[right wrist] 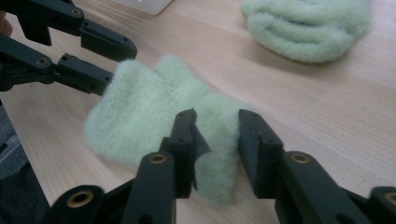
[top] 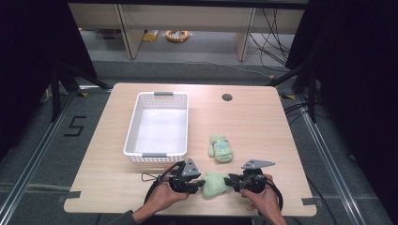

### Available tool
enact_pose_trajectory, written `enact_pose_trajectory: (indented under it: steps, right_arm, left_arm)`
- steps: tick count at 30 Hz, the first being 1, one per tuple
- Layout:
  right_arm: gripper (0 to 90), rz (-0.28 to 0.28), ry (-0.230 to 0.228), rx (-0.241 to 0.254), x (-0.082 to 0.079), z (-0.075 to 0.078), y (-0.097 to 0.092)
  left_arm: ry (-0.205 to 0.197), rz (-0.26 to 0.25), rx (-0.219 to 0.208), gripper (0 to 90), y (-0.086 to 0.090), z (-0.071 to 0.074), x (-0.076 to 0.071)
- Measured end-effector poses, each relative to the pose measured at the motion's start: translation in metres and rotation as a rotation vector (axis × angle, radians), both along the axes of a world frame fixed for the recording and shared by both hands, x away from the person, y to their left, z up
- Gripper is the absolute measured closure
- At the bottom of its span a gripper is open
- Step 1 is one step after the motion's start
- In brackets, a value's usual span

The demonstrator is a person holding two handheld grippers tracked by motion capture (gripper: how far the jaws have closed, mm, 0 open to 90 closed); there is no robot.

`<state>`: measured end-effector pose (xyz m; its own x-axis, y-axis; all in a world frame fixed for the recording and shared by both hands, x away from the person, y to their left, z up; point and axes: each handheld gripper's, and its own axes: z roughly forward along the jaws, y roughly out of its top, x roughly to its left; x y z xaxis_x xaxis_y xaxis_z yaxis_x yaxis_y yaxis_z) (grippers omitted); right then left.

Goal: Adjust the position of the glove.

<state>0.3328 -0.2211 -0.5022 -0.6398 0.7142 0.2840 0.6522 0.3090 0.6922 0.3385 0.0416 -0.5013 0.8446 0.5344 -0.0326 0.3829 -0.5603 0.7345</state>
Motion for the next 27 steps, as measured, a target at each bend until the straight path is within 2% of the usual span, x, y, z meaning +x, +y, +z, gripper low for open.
enact_pose_trajectory:
  steps: [1, 2, 3, 6, 7, 8, 9, 10, 12, 13, 14, 15, 17, 18, 19, 20, 21, 23, 25, 27]
  right_arm:
    - [65.4, -0.001, 0.007, 0.003, 0.0, 0.001, 0.0]
    - [63.1, -0.006, -0.025, -0.01, -0.001, 0.005, -0.001]
    - [63.1, -0.006, -0.025, -0.01, -0.001, 0.005, -0.001]
    - [58.6, 0.004, -0.042, 0.012, 0.001, 0.01, -0.004]
    - [58.2, -0.005, -0.052, -0.002, 0.002, 0.012, -0.005]
    - [58.1, 0.018, -0.081, 0.011, 0.005, 0.013, -0.006]
    - [58.2, 0.005, -0.096, 0.002, 0.007, 0.018, -0.007]
    - [58.2, 0.018, -0.123, -0.018, 0.011, 0.02, -0.009]
    - [56.9, 0.029, -0.136, -0.031, 0.016, 0.024, -0.009]
    - [56.8, 0.029, -0.166, -0.051, 0.021, 0.025, -0.009]
    - [56.8, 0.042, -0.192, -0.075, 0.027, 0.026, -0.011]
    - [56.8, 0.037, -0.193, -0.085, 0.031, 0.027, -0.01]
    - [56.9, 0.046, -0.203, -0.104, 0.039, 0.028, -0.008]
    - [57.8, 0.048, -0.214, -0.111, 0.046, 0.029, -0.006]
    - [57.8, 0.048, -0.214, -0.111, 0.046, 0.029, -0.006]
    - [58.0, 0.052, -0.213, -0.115, 0.049, 0.029, -0.005]
    - [58.0, 0.04, -0.193, -0.115, 0.052, 0.029, -0.003]
    - [58.3, 0.056, -0.212, -0.137, 0.061, 0.028, 0.0]
    - [58.9, 0.054, -0.209, -0.146, 0.067, 0.028, 0.002]
    - [59.4, 0.054, -0.2, -0.144, 0.075, 0.025, 0.005]
  left_arm:
    - [0.004, 0.009, -0.014, 62.2, 0.001, 0.0, 0.0]
    - [0.01, 0.015, -0.017, 57.5, 0.003, 0.002, -0.001]
    - [-0.006, 0.011, -0.009, 57.5, 0.005, 0.003, 0.0]
    - [0.003, 0.017, -0.035, 54.3, 0.008, 0.008, -0.004]
    - [0.008, 0.022, -0.041, 52.9, 0.009, 0.009, -0.006]
    - [0.011, 0.02, -0.049, 50.6, 0.012, 0.01, -0.008]
    - [0.008, 0.02, -0.048, 47.9, 0.014, 0.012, -0.009]
    - [0.015, 0.031, -0.057, 46.6, 0.015, 0.012, -0.011]
    - [0.014, 0.037, -0.063, 42.7, 0.02, 0.014, -0.015]
    - [0.033, 0.045, -0.079, 40.3, 0.021, 0.014, -0.017]
    - [0.029, 0.038, -0.076, 38.8, 0.024, 0.015, -0.019]
    - [0.039, 0.051, -0.087, 37.2, 0.025, 0.015, -0.021]
    - [0.035, 0.04, -0.084, 35.3, 0.029, 0.016, -0.025]
    - [0.046, 0.047, -0.092, 33.6, 0.03, 0.016, -0.027]
    - [0.039, 0.035, -0.095, 33.6, 0.032, 0.016, -0.028]
    - [0.05, 0.053, -0.118, 33.1, 0.032, 0.016, -0.03]
    - [0.053, 0.053, -0.115, 32.4, 0.033, 0.016, -0.031]
    - [0.056, 0.06, -0.12, 32.1, 0.034, 0.015, -0.034]
    - [0.07, 0.071, -0.135, 31.7, 0.034, 0.014, -0.037]
    - [0.074, 0.059, -0.122, 31.4, 0.036, 0.013, -0.037]
